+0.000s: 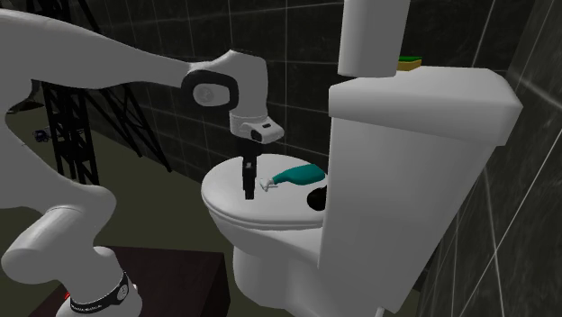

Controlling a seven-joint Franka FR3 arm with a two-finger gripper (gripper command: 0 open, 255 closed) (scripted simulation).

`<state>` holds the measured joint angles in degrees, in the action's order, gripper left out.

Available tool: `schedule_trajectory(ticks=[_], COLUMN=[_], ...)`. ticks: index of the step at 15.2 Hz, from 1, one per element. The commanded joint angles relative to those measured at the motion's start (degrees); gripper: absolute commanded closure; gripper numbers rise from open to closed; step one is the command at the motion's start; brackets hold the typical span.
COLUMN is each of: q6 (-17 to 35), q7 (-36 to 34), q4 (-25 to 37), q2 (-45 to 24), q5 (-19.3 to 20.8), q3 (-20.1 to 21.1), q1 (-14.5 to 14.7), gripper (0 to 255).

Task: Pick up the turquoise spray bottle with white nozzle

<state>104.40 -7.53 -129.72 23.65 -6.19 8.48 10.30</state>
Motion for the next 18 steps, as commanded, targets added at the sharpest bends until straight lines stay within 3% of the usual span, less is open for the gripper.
schedule_trajectory(ticks=[1, 9, 18], q6=[2.32, 7.88, 10.73], q7=[-0.13, -1.32, -3.37], q4=[1.51, 10.77, 23.01], q2=[-3.35, -16.38, -30.05], q5=[-0.39, 0.14, 3.81], q3=[1.32, 6.38, 10.68], q1=[0.96, 4.48, 8.64], gripper=[0, 0, 0])
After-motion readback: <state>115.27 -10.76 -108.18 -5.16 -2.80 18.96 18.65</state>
